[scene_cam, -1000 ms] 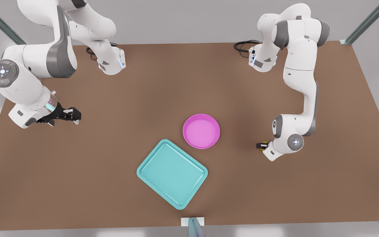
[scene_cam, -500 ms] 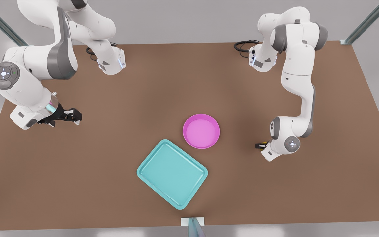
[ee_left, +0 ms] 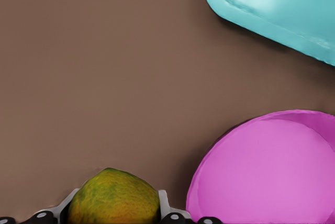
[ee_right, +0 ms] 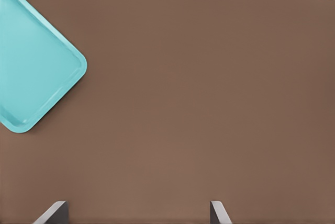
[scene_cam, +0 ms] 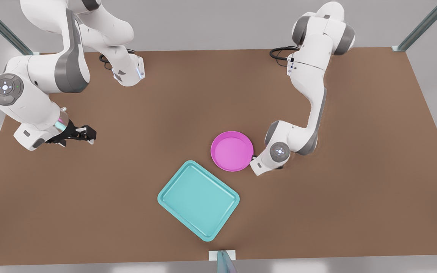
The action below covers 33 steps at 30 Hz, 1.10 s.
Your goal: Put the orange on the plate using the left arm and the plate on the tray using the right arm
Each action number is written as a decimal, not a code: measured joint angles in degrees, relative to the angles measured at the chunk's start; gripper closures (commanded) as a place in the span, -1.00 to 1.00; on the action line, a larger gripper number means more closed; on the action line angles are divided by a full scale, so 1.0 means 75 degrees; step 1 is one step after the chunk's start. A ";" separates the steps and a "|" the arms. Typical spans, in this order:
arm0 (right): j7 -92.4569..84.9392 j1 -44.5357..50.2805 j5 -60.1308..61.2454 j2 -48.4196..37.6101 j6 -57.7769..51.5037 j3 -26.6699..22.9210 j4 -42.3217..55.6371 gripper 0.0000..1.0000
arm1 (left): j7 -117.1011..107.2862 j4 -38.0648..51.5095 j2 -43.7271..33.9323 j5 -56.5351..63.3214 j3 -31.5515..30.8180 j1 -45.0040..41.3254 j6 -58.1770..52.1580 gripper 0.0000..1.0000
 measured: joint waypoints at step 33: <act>0.1491 0.3329 0.3794 0.3324 0.2860 -0.0184 -0.0777 -1.00 | -0.0861 0.2405 -0.3549 0.0418 0.0045 0.3200 -0.5966 -1.00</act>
